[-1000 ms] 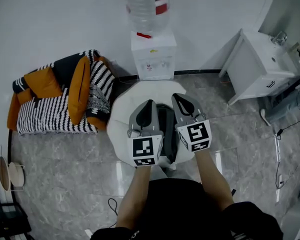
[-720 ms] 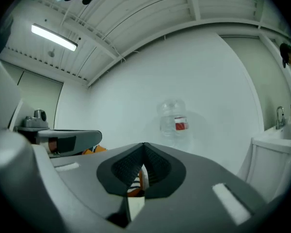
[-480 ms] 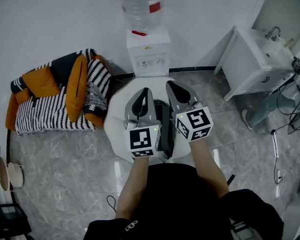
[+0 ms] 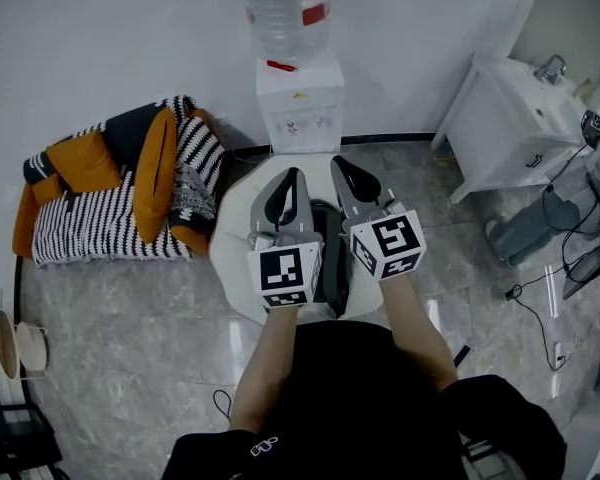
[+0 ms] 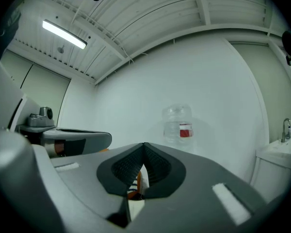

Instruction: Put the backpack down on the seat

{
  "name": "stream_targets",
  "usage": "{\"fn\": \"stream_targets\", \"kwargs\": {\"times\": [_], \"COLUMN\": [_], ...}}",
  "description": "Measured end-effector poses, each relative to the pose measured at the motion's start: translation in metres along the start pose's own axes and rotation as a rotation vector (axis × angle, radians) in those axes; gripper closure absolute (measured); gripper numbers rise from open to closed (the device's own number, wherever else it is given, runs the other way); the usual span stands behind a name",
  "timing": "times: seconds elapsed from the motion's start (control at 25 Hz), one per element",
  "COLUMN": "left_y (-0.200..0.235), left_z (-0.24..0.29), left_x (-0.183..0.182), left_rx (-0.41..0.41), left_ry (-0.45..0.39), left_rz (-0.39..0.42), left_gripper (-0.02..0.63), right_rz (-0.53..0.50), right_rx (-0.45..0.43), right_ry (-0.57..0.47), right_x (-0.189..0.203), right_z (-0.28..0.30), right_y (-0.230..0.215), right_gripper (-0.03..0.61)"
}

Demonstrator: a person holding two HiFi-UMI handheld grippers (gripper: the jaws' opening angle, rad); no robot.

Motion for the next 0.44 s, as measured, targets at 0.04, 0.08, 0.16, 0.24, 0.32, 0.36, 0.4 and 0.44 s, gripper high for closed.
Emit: {"fn": "stream_targets", "kwargs": {"times": [0.04,0.08,0.16,0.24,0.32,0.36,0.4,0.44], "left_y": [0.000,0.001,0.002,0.003,0.004,0.003,0.003,0.003], "left_z": [0.002,0.003,0.003,0.004,0.007,0.008,0.010,0.012], "left_x": [0.000,-0.001,-0.005,-0.007,-0.007,-0.006,-0.005,-0.004], "left_rx": [0.001,0.002,0.003,0.001,0.001,0.002,0.003,0.004], "left_ry": [0.000,-0.002,-0.011,-0.020,-0.021,-0.021,-0.020,-0.019], "left_rz": [-0.016,-0.033,-0.048,-0.044,-0.040,-0.039,-0.038,-0.037], "left_gripper": [0.614,0.614,0.614,0.614,0.614,0.614,0.614,0.614], "right_rz": [0.000,0.002,-0.004,-0.019,-0.027,-0.031,-0.035,-0.040], "right_rx": [-0.001,-0.004,-0.009,-0.011,-0.011,-0.010,-0.010,-0.010], "right_ry": [0.000,-0.001,-0.008,-0.014,-0.019,-0.021,-0.021,-0.021], "right_x": [-0.001,-0.002,-0.006,-0.009,-0.011,-0.011,-0.011,-0.011], "right_z": [0.001,0.001,0.001,0.001,0.002,0.003,0.003,0.004], "right_y": [-0.001,-0.001,-0.002,-0.002,-0.005,-0.006,-0.007,-0.008], "right_gripper": [0.572,0.572,0.572,0.572,0.572,0.572,0.572,0.572]}}
Point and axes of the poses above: the fingertips, and each gripper's own axes: z forward along the fingers, y to its left, x out of its underside, the point moved 2 cm from there along -z, backward along the fingers
